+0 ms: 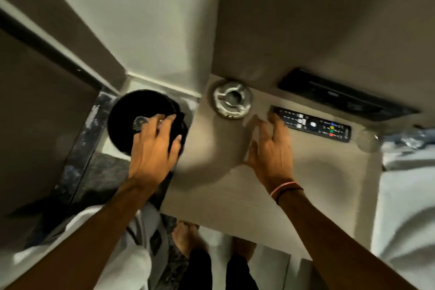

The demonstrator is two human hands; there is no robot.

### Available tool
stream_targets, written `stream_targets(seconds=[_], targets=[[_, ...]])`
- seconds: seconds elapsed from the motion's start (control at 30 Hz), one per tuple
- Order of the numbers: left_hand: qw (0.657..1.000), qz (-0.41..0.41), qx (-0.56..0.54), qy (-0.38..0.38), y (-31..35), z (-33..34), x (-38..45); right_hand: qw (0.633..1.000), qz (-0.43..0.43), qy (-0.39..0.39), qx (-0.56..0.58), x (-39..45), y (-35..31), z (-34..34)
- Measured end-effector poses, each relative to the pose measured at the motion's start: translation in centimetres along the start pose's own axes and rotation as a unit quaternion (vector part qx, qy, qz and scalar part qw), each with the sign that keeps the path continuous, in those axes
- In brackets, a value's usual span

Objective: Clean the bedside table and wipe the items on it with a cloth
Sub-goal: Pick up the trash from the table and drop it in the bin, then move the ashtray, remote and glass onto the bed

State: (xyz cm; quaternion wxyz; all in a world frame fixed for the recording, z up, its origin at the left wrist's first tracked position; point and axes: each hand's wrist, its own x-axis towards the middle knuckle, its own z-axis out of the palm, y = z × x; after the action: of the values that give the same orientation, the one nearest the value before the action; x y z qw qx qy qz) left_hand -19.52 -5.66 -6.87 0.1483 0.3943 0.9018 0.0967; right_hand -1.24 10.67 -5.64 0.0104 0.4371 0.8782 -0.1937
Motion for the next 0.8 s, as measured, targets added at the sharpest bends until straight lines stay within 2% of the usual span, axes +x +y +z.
stream_targets(seconds=[0.2,0.37,0.63,0.8], targets=[[0.997,0.064,0.026,-0.025,9.2,1.1,2.7,0.996,0.082,0.009,-0.046,-1.4,9.1,-3.6],[0.995,0.047,0.054,-0.07,13.0,1.1,6.9,0.992,0.06,-0.037,-0.106,1.3,13.9,-6.0],[0.983,-0.003,0.073,-0.169,15.2,1.5,11.3,0.979,0.038,-0.129,-0.15,5.1,16.4,-6.1],[0.983,0.008,0.096,-0.157,15.9,2.6,11.3,0.975,0.041,-0.123,-0.18,5.6,16.9,-5.6]])
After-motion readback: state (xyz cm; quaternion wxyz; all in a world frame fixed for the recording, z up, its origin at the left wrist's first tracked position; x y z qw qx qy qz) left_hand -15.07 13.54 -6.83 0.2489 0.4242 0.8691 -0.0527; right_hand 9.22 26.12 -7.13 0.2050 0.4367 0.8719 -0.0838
